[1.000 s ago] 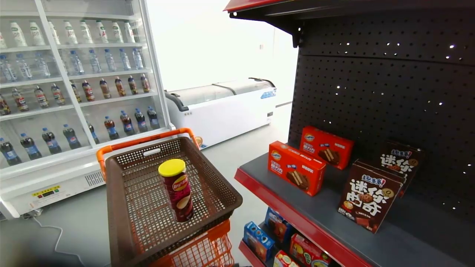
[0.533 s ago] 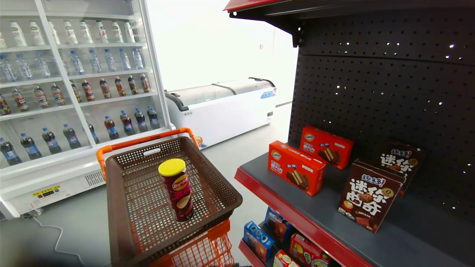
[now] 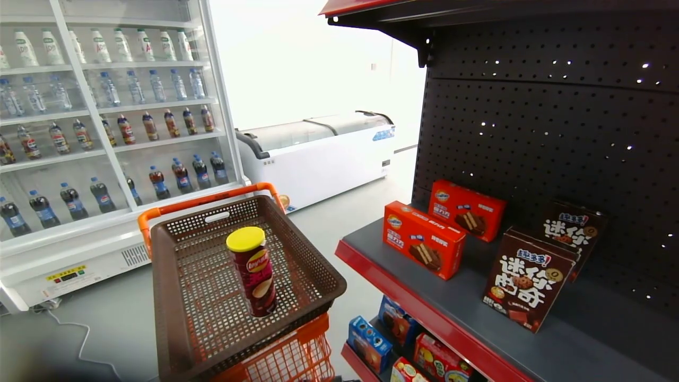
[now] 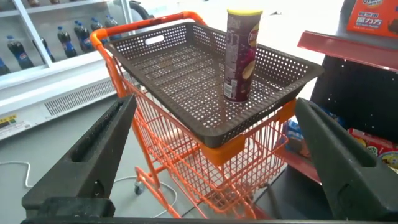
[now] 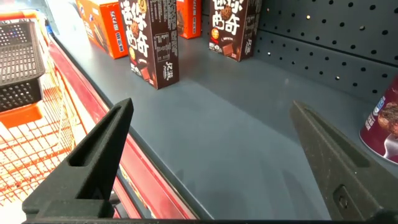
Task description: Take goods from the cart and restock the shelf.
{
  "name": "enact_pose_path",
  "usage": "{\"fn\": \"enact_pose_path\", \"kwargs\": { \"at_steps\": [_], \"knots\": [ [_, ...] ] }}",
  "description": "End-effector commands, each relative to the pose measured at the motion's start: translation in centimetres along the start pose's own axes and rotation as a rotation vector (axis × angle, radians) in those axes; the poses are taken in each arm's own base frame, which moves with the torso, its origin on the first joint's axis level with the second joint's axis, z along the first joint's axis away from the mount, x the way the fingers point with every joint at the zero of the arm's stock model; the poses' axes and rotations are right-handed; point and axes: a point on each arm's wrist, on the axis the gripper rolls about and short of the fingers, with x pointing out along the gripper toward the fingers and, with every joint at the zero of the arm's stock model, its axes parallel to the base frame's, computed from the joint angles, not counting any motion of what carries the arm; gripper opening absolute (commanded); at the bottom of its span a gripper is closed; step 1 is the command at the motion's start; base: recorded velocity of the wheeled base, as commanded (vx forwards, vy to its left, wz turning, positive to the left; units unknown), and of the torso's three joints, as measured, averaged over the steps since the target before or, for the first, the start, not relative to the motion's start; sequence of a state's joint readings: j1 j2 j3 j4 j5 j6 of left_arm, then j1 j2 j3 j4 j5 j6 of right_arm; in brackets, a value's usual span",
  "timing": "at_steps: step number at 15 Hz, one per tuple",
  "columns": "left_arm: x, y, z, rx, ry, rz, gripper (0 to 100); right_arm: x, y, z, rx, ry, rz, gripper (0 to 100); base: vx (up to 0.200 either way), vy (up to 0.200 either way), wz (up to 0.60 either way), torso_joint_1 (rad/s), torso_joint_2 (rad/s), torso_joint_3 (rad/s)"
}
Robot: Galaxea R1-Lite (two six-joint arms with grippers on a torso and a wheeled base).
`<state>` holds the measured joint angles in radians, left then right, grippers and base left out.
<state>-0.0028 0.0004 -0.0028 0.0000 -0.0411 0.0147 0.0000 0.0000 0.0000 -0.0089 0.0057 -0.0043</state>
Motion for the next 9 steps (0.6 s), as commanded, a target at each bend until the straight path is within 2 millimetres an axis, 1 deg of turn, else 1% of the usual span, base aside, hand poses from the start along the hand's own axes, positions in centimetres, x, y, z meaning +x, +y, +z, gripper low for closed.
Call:
{"fn": "enact_pose_path", "kwargs": {
  "at_steps": [1, 2, 3, 4, 5, 7, 8, 9],
  "knots": [
    [0.0, 0.0, 0.0, -0.004, -0.001, 0.005, 100, 0.0, 0.0, 0.0, 0.0, 0.0, 0.0, 100, 0.0, 0.0, 0.0, 0.0, 0.0, 0.0],
    [0.0, 0.0, 0.2, -0.004, -0.002, 0.015, 100, 0.0, 0.0, 0.0, 0.0, 0.0, 0.0, 100, 0.0, 0.0, 0.0, 0.0, 0.0, 0.0],
    [0.5, 0.0, 3.7, -0.026, 0.03, 0.051, 100, 0.0, 0.0, 0.0, 0.0, 0.0, 0.0, 100, 0.0, 0.0, 0.0, 0.0, 0.0, 0.0],
    [1.7, 0.1, 6.2, -0.066, 0.093, 0.067, 100, 0.0, 0.0, 0.0, 0.0, 0.0, 0.0, 100, 0.0, 0.0, 0.0, 0.0, 0.0, 0.0],
    [3.6, 0.3, 8.0, -0.102, 0.177, 0.087, 100, 0.0, 0.0, 0.0, 0.0, 0.0, 0.0, 100, 0.0, 0.0, 0.0, 0.0, 0.0, 0.0],
    [7.2, 1.3, 9.4, -0.131, 0.327, 0.133, 100, 0.0, 0.0, 0.0, 0.0, 0.0, 0.0, 100, 0.0, 0.0, 0.0, 0.0, 0.0, 0.0],
    [9.2, 1.8, 10.1, -0.142, 0.392, 0.099, 100, 0.0, 0.0, 0.0, 0.0, 0.0, 0.0, 100, 0.0, 0.0, 0.0, 0.0, 0.0, 0.0],
    [10.2, 2.0, 10.2, -0.142, 0.431, 0.064, 100, 0.0, 0.0, 0.0, 0.0, 0.0, 0.0, 100, 0.0, 0.0, 0.0, 0.0, 0.0, 0.0]
  ]
}}
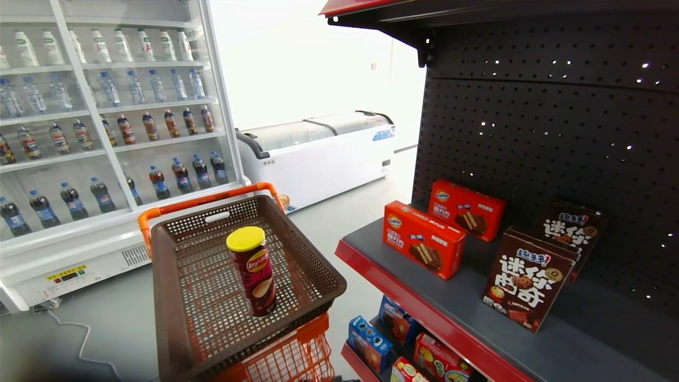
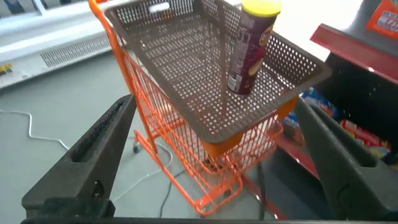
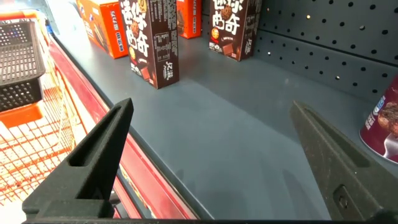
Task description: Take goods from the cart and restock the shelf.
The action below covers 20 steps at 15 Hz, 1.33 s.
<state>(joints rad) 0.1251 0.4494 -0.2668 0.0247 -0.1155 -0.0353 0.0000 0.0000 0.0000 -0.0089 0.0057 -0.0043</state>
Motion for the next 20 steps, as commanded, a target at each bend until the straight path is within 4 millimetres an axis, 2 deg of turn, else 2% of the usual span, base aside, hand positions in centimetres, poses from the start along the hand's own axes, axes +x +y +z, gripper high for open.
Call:
{"fn": "enact_pose_path", "kwargs": {
  "at_steps": [1, 3, 4, 5, 8, 12, 15, 20],
  "knots": [
    [7.6, 1.4, 4.3, -0.017, 0.29, -0.051, 100, 0.0, 0.0, 0.0, 0.0, 0.0, 0.0, 100, 0.0, 0.0, 0.0, 0.0, 0.0, 0.0],
    [11.2, 2.0, 4.3, 0.084, 0.375, -0.132, 100, 0.0, 0.0, 0.0, 0.0, 0.0, 0.0, 100, 0.0, 0.0, 0.0, 0.0, 0.0, 0.0],
    [11.3, 2.0, 4.2, 0.084, 0.376, -0.134, 100, 0.0, 0.0, 0.0, 0.0, 0.0, 0.0, 100, 0.0, 0.0, 0.0, 0.0, 0.0, 0.0],
    [14.2, 2.2, 4.0, 0.08, 0.376, -0.235, 100, 0.0, 0.0, 0.0, 0.0, 0.0, 0.0, 100, 0.0, 0.0, 0.0, 0.0, 0.0, 0.0],
    [17.9, 2.3, 3.0, 0.075, 0.433, -0.313, 100, 0.0, 0.0, 0.0, 0.0, 0.0, 0.0, 100, 0.0, 0.0, 0.0, 0.0, 0.0, 0.0],
    [22.0, 1.3, 1.7, 0.155, 0.417, -0.441, 100, 0.0, 0.0, 0.0, 0.0, 0.0, 0.0, 100, 0.0, 0.0, 0.0, 0.0, 0.0, 0.0],
    [24.4, 1.0, 0.9, 0.169, 0.411, -0.459, 100, 0.0, 0.0, 0.0, 0.0, 0.0, 0.0, 100, 0.0, 0.0, 0.0, 0.0, 0.0, 0.0],
    [28.6, 0.7, -2.1, 0.21, 0.4, -0.488, 100, 0.0, 0.0, 0.0, 0.0, 0.0, 0.0, 100, 0.0, 0.0, 0.0, 0.0, 0.0, 0.0]
  ]
}}
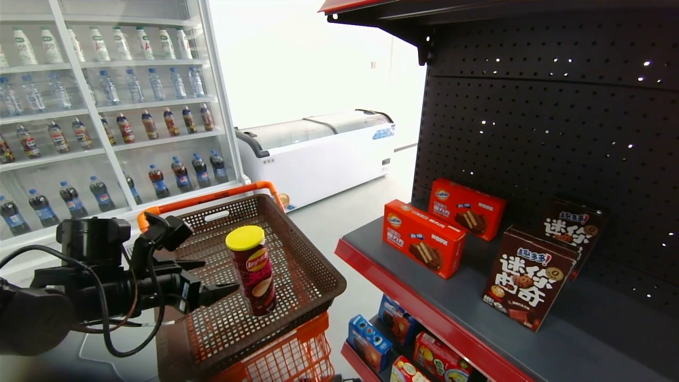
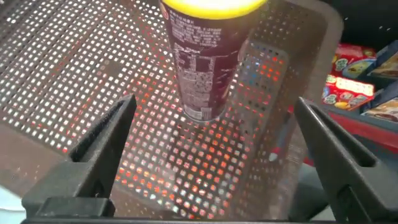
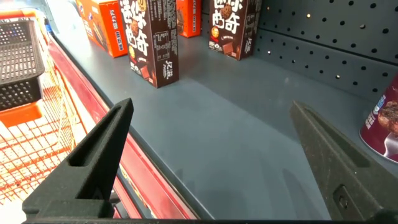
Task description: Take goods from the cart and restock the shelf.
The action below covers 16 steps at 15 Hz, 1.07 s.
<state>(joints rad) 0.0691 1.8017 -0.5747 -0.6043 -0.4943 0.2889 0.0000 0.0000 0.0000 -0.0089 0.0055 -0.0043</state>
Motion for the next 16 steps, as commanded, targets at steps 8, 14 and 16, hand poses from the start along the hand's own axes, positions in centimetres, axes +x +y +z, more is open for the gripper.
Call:
{"fn": "enact_pose_path", "kwargs": {
  "at_steps": [8, 14, 16],
  "knots": [
    [7.9, 1.6, -0.5, 0.085, -0.052, -0.036, 100, 0.0, 0.0, 0.0, 0.0, 0.0, 0.001, 100, 0.0, 0.0, 0.0, 0.0, 0.0, 0.0],
    [9.9, 1.1, -0.4, 0.114, -0.069, -0.062, 100, 0.0, 0.0, 0.0, 0.0, 0.0, 0.001, 100, 0.0, 0.0, 0.0, 0.0, 0.0, 0.0],
    [10.0, 1.0, -0.2, 0.125, -0.074, -0.064, 100, 0.0, 0.0, 0.0, 0.0, 0.0, 0.001, 100, 0.0, 0.0, 0.0, 0.0, 0.0, 0.0]
  ]
}}
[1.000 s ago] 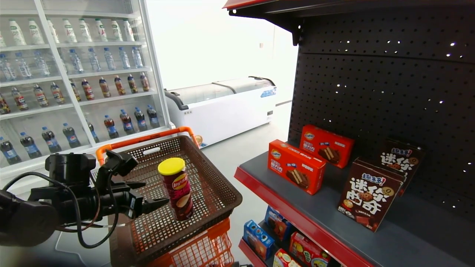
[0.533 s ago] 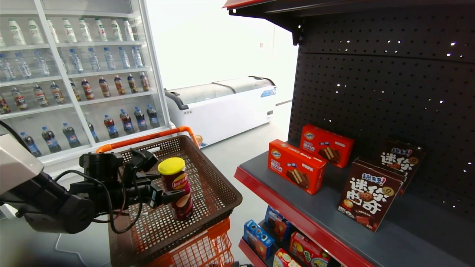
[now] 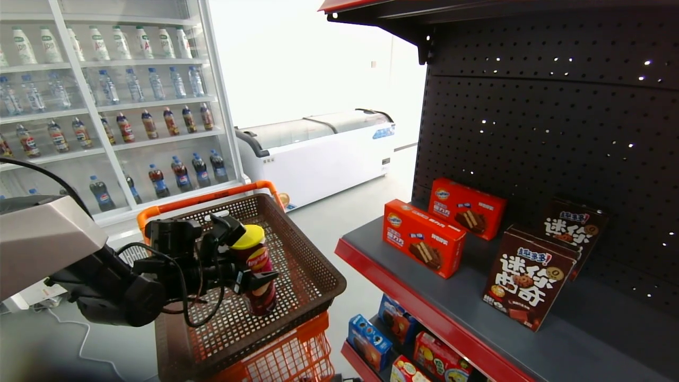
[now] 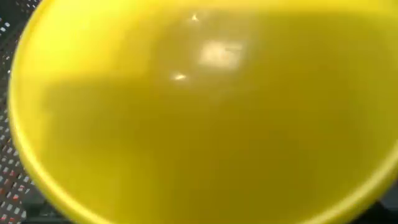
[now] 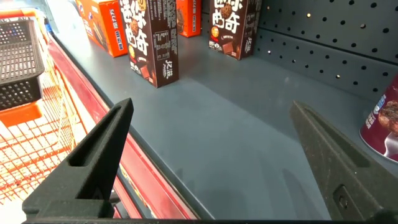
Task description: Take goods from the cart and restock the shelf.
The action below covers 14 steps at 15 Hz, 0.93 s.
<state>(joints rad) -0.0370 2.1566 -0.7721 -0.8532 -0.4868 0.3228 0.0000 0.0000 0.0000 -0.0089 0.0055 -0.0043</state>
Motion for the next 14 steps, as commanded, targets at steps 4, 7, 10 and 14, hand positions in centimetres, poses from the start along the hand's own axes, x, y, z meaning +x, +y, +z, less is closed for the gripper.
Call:
{"fn": "enact_pose_path", "kwargs": {
  "at_steps": [4, 7, 10, 14],
  "knots": [
    [1.1, 0.1, 1.0, 0.038, -0.035, 0.028, 0, 0.0, 0.0, 0.0, 0.0, 0.0, 0.001, 100, 0.0, 0.0, 0.0, 0.0, 0.0, 0.0],
    [0.4, -0.6, 2.8, 0.038, -0.024, 0.205, 0, 0.0, 0.0, 0.0, 0.0, 0.0, 0.001, 100, 0.0, 0.0, 0.0, 0.0, 0.0, 0.0],
    [-0.8, -1.0, 4.5, 0.023, -0.067, 0.232, 0, 0.0, 0.0, 0.0, 0.0, 0.0, 0.001, 100, 0.0, 0.0, 0.0, 0.0, 0.0, 0.0],
    [-2.5, -2.3, 8.2, -0.006, -0.143, 0.206, 0, 0.0, 0.0, 0.0, 0.0, 0.0, 0.001, 100, 0.0, 0.0, 0.0, 0.0, 0.0, 0.0]
  ]
}}
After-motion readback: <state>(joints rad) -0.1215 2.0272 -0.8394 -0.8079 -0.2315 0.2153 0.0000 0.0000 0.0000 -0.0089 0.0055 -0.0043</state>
